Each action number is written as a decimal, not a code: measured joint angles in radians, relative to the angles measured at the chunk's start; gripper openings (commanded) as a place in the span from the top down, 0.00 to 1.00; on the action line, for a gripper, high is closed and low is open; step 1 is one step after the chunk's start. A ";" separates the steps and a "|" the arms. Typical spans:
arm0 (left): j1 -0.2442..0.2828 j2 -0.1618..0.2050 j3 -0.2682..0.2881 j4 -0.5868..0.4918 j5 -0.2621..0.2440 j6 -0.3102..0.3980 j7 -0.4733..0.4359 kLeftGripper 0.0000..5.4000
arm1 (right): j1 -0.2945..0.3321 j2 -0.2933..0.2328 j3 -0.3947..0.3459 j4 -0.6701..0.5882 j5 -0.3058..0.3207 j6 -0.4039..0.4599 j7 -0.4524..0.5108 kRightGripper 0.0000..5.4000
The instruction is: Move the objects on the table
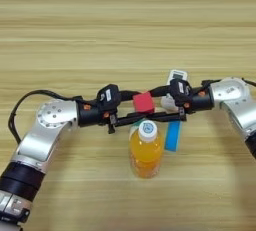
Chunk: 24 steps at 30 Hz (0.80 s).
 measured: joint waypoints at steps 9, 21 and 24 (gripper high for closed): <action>0.000 -0.001 0.004 0.000 0.000 -0.024 0.008 0.39 | 0.000 -0.001 0.000 -0.004 0.000 0.000 0.004 0.57; -0.001 -0.003 0.011 0.002 -0.001 -0.031 0.031 0.19 | 0.000 0.001 0.001 -0.004 0.000 -0.001 0.007 0.57; -0.002 -0.003 0.014 0.003 -0.001 -0.033 0.032 0.14 | 0.000 0.002 0.001 -0.004 0.000 -0.001 0.007 0.57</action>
